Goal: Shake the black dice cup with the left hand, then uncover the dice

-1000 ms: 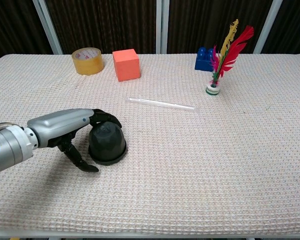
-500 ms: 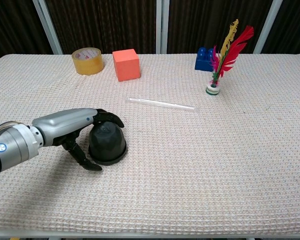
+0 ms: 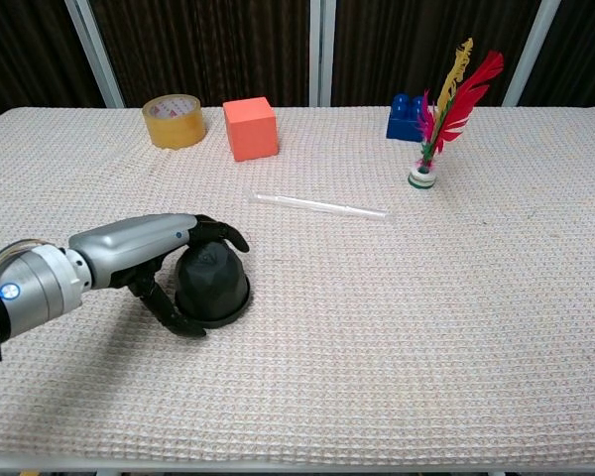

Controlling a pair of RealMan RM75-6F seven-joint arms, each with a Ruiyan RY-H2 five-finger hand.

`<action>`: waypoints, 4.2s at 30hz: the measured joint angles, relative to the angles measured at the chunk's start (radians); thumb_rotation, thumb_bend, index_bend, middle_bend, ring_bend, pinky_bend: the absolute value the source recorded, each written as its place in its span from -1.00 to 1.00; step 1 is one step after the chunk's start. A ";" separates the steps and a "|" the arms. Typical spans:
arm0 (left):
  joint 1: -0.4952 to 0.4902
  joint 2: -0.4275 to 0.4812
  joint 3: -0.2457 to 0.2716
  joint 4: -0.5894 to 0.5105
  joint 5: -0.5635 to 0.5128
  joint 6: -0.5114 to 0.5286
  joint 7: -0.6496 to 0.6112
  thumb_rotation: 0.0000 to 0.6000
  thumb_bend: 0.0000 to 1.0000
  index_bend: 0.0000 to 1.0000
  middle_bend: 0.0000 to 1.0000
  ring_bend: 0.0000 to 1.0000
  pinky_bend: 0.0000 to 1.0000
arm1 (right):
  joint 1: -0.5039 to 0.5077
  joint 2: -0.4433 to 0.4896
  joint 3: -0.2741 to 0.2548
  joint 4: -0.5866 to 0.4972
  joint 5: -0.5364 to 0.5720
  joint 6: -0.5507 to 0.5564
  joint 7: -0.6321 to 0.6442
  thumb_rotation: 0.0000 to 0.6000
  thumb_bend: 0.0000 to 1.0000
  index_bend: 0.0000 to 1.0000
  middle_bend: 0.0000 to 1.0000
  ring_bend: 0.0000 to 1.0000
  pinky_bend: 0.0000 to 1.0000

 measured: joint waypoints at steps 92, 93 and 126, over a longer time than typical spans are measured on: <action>-0.147 0.403 -0.167 -0.340 -0.353 -0.023 0.179 1.00 -0.52 0.03 0.11 -0.38 -0.44 | -0.018 -0.011 -0.006 0.036 -0.020 0.026 0.035 1.00 -0.67 -1.00 -0.98 -1.00 -1.00; -0.146 0.403 -0.162 -0.333 -0.352 -0.039 0.171 1.00 -0.52 0.03 0.11 -0.38 -0.44 | -0.018 -0.012 -0.007 0.037 -0.022 0.025 0.037 1.00 -0.67 -1.00 -0.98 -1.00 -1.00; -0.174 0.235 -0.267 0.101 -0.418 0.113 0.106 1.00 -0.52 -0.02 0.03 -0.47 -0.47 | -0.014 -0.017 -0.003 0.025 -0.016 0.020 -0.006 1.00 -0.67 -1.00 -0.98 -1.00 -1.00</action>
